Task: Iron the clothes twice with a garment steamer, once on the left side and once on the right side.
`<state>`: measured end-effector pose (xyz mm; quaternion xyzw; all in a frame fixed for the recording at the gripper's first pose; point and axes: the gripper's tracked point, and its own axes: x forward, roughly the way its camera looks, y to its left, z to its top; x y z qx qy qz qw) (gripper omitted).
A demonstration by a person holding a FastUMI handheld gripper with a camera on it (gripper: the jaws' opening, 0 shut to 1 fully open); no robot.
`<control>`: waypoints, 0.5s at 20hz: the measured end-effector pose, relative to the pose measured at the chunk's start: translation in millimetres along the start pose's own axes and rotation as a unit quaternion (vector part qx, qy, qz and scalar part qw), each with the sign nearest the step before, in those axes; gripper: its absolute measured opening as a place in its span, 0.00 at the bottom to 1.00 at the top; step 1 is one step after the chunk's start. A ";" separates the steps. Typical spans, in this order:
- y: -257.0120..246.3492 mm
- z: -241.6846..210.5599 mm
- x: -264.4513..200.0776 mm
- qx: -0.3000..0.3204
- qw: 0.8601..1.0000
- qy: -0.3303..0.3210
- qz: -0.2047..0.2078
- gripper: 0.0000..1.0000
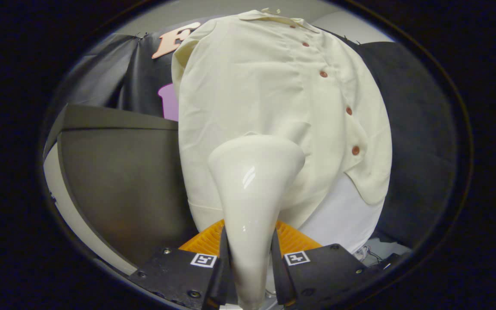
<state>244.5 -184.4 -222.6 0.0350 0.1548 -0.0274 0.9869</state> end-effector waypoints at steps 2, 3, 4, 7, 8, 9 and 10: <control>-4.1 -14.9 -2.5 0.008 1.000 0.008 0.002 0.43; -3.8 -17.7 -3.1 0.011 1.000 0.009 0.004 0.43; -4.5 -20.5 -4.4 0.013 1.000 0.008 0.004 0.43; -7.8 -27.9 -12.4 0.009 1.000 0.024 -0.006 0.43; -7.5 -25.8 -20.2 0.003 1.000 0.030 -0.008 0.43; -7.1 -17.9 -26.2 0.001 1.000 0.026 -0.008 0.43; -6.5 -3.4 -34.0 0.001 1.000 0.017 -0.008 0.43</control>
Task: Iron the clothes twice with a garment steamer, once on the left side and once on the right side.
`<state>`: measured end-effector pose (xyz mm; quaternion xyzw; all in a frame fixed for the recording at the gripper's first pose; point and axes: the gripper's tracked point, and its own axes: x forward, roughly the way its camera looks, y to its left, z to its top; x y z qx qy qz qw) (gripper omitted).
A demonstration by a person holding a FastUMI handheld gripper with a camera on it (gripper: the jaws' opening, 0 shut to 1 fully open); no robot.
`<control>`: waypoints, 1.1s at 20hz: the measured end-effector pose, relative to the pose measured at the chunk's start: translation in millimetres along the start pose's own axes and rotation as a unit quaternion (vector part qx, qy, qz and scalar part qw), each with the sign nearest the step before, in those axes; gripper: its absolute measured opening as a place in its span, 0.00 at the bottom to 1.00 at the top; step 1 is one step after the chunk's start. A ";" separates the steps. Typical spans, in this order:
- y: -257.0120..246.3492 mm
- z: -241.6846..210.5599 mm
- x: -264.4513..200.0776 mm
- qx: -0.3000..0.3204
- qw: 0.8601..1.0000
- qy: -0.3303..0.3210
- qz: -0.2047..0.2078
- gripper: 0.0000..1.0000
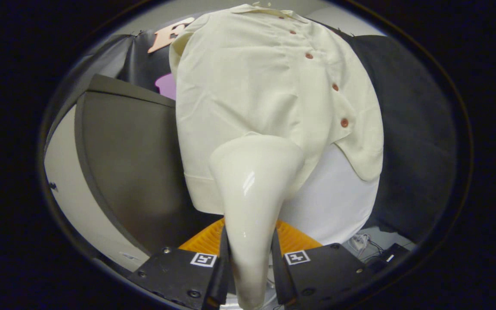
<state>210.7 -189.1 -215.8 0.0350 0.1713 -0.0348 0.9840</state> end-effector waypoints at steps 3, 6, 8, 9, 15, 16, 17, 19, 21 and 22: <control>0.9 46.3 -26.5 -0.016 1.000 -0.021 -0.005 0.43; 1.0 97.7 -48.3 -0.033 0.998 -0.043 -0.009 0.43; -1.7 130.7 -64.8 -0.042 0.997 -0.060 -0.014 0.43; -4.2 149.7 -71.9 -0.044 0.996 -0.074 -0.015 0.43; -30.7 253.4 -99.8 -0.052 0.989 -0.136 -0.027 0.42; -35.8 269.1 -100.0 -0.053 0.988 -0.140 -0.029 0.42; -41.7 283.8 -99.3 -0.054 0.987 -0.145 -0.030 0.42; -53.8 309.3 -95.5 -0.060 0.986 -0.150 -0.029 0.42; -65.0 326.2 -84.5 -0.059 0.987 -0.145 -0.027 0.42; -72.3 332.3 -77.3 -0.060 0.988 -0.141 -0.027 0.42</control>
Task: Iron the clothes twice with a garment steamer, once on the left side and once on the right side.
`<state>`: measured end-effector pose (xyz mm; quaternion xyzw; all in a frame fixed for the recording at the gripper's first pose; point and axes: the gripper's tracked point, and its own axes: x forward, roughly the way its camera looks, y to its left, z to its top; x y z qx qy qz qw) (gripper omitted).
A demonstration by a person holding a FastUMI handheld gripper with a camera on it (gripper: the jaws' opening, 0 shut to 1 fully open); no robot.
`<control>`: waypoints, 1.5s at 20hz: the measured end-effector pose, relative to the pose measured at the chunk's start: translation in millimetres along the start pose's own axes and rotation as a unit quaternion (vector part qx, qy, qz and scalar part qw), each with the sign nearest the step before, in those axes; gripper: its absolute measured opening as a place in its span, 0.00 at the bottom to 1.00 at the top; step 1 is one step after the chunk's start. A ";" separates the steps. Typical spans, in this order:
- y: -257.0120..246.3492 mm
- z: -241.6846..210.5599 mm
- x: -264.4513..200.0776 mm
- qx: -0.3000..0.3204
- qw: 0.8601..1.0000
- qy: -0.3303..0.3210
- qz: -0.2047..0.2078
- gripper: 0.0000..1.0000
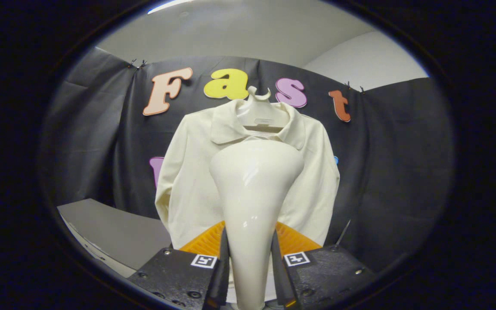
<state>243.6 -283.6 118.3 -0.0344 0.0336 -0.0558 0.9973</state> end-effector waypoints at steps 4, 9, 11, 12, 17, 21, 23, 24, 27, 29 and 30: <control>-35.7 7.9 31.5 0.008 1.000 0.001 -0.005 0.42; -84.4 12.7 69.5 0.026 0.999 0.017 -0.018 0.42; -98.1 15.1 86.4 0.050 0.998 0.018 -0.019 0.42; -104.8 13.6 94.6 0.062 0.998 0.023 -0.021 0.42; -112.3 -18.5 115.0 0.066 0.997 0.045 -0.014 0.42; -111.0 -36.8 115.9 0.101 0.995 0.023 -0.009 0.42; -111.7 -56.1 118.9 0.084 0.995 0.036 -0.029 0.42; -111.2 -73.6 118.1 0.066 0.996 0.057 -0.035 0.42; -106.1 -113.8 116.7 0.066 0.993 0.091 -0.031 0.43; -106.2 -129.6 117.4 0.082 0.992 0.090 -0.029 0.43; -105.8 -142.1 116.7 0.089 0.991 0.096 -0.029 0.43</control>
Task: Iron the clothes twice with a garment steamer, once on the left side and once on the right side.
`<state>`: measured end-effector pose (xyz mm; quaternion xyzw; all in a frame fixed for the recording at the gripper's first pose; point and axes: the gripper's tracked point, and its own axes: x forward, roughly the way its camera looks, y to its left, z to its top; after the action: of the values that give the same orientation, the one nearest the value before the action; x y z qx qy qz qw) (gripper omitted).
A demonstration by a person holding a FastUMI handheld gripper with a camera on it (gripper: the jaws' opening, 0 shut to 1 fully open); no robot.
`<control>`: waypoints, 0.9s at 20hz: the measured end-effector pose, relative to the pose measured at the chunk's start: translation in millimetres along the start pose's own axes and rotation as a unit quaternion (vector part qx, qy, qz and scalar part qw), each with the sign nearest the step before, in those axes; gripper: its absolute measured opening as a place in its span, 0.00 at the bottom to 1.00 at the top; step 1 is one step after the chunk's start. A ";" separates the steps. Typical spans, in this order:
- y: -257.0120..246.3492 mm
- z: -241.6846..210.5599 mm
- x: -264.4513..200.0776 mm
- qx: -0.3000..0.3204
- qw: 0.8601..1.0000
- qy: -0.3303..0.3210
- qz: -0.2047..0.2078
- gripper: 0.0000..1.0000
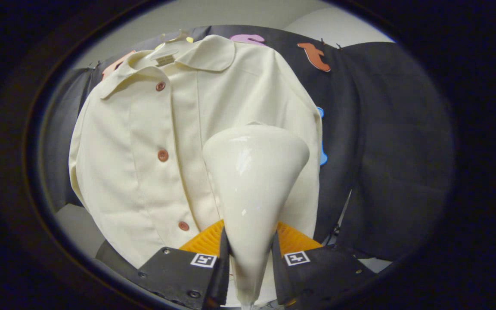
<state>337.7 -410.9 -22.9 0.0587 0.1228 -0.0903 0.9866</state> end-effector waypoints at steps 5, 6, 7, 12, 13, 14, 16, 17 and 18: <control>-9.8 -40.6 -1.8 0.011 1.000 0.013 0.001 0.43; -10.6 -44.8 -0.2 0.014 1.000 0.008 0.000 0.43; -11.3 -50.1 0.9 0.017 1.000 0.007 -0.004 0.43; -20.4 -101.9 -2.8 0.033 0.999 0.030 0.001 0.43; -23.2 -111.2 -1.7 0.041 0.999 0.031 0.004 0.43; -24.8 -122.5 -0.6 0.043 0.999 0.034 0.007 0.43; -32.4 -149.6 -1.9 0.037 0.998 0.046 0.007 0.43; -37.5 -165.2 -3.6 0.033 0.998 0.058 0.005 0.43; -43.3 -179.5 -6.6 0.032 0.997 0.066 0.002 0.43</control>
<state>281.5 -427.4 -198.1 0.0961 0.1844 -0.0882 0.9742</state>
